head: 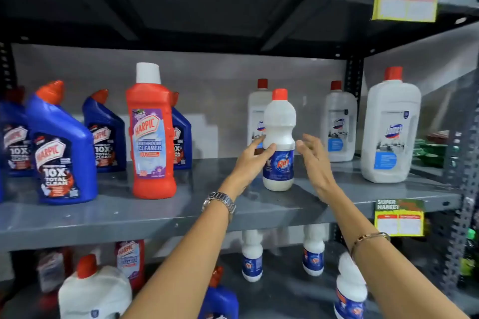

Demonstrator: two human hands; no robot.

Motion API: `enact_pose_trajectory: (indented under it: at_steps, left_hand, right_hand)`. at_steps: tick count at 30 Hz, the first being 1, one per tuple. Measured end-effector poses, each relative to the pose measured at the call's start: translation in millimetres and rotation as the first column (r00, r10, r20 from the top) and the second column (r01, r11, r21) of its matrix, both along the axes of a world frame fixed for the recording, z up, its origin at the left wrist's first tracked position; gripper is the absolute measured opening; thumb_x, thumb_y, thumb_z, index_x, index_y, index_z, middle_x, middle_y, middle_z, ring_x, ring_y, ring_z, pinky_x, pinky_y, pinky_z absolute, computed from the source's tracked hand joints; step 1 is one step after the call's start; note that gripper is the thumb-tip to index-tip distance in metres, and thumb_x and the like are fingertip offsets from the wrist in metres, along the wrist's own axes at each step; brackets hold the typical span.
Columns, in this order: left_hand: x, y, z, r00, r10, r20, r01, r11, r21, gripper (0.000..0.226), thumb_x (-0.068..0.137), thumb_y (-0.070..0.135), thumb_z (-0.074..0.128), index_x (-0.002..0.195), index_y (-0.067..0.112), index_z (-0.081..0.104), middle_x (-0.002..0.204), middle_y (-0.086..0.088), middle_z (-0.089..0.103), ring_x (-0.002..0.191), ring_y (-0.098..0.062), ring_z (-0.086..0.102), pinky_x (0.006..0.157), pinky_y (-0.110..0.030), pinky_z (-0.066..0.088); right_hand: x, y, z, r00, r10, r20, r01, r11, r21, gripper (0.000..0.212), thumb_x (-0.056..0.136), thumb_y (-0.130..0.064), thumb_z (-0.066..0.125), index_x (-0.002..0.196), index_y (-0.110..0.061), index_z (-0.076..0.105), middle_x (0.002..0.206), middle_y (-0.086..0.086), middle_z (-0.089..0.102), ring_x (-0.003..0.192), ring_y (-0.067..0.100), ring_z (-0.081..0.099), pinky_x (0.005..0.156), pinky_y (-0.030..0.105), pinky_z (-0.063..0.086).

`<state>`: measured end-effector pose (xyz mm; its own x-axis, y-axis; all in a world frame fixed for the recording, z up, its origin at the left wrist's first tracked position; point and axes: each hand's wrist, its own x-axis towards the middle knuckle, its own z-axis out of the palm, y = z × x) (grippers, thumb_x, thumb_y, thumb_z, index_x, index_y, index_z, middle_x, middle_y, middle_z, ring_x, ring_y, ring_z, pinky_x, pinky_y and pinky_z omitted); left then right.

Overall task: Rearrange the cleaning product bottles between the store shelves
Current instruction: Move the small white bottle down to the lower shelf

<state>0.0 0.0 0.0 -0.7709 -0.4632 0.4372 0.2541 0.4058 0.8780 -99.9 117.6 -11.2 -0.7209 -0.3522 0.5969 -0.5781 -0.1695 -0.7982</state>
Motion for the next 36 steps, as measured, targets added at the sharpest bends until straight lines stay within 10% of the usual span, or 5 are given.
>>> enact_pose_trajectory:
  at_steps: [6, 18, 23, 27, 36]
  left_hand:
    - [-2.5, -2.2, -4.2, 1.0, -0.021, 0.004, 0.021, 0.995, 0.098, 0.048, 0.088, 0.039, 0.055, 0.133, 0.033, 0.039, 0.121, -0.004, 0.057, 0.109, -0.017, 0.057, 0.086, -0.042, 0.053]
    - [72.0, 27.7, -14.5, 0.981, 0.024, -0.191, -0.034, 0.998, -0.049, 0.037, 0.086, 0.034, 0.059, 0.122, 0.034, 0.05, 0.101, 0.011, 0.063, 0.101, -0.005, 0.061, 0.089, -0.039, 0.054]
    - [116.0, 54.3, -39.5, 0.962, -0.052, -0.27, 0.019, 0.992, -0.122, 0.04, 0.076, 0.035, 0.065, 0.113, 0.041, 0.052, 0.103, 0.016, 0.064, 0.097, 0.0, 0.061, 0.08, -0.021, 0.055]
    - [132.2, 60.7, -99.6, 0.976, -0.097, -0.194, 0.091, 0.995, -0.044, 0.042, 0.072, 0.037, 0.07, 0.111, 0.045, 0.056, 0.103, 0.018, 0.069, 0.102, -0.007, 0.063, 0.083, -0.021, 0.052]
    - [91.5, 56.8, -255.6, 0.981, -0.146, 0.128, 0.121, 0.976, 0.183, 0.045, 0.08, 0.024, 0.063, 0.121, 0.033, 0.046, 0.122, 0.014, 0.057, 0.115, -0.001, 0.055, 0.09, -0.011, 0.044]
  right_hand:
    - [4.1, -6.8, -3.6, 0.947, 0.272, 0.169, -0.27, 0.962, -0.034, 0.033, 0.091, -0.018, 0.051, 0.123, -0.012, 0.05, 0.106, 0.007, 0.063, 0.079, 0.004, 0.063, 0.058, 0.013, 0.05]
    - [72.5, 35.0, -12.2, 0.947, 0.315, -0.058, -0.319, 0.945, -0.077, 0.038, 0.088, -0.018, 0.059, 0.125, -0.014, 0.052, 0.1, 0.0, 0.066, 0.084, -0.001, 0.066, 0.065, 0.016, 0.055]
    - [105.9, 69.0, -39.6, 0.931, 0.329, -0.157, -0.344, 0.936, -0.081, 0.042, 0.072, -0.037, 0.065, 0.113, -0.037, 0.056, 0.105, -0.008, 0.066, 0.103, 0.018, 0.063, 0.088, 0.039, 0.054]
    - [118.7, 84.1, -93.7, 0.923, 0.372, -0.096, -0.377, 0.925, -0.041, 0.044, 0.07, -0.032, 0.066, 0.113, -0.031, 0.057, 0.103, -0.015, 0.069, 0.097, 0.01, 0.064, 0.079, 0.022, 0.052]
    - [82.3, 82.9, -240.2, 0.902, 0.364, 0.231, -0.404, 0.901, 0.157, 0.046, 0.075, -0.028, 0.068, 0.119, -0.022, 0.054, 0.115, -0.004, 0.066, 0.109, 0.02, 0.062, 0.087, 0.029, 0.054]
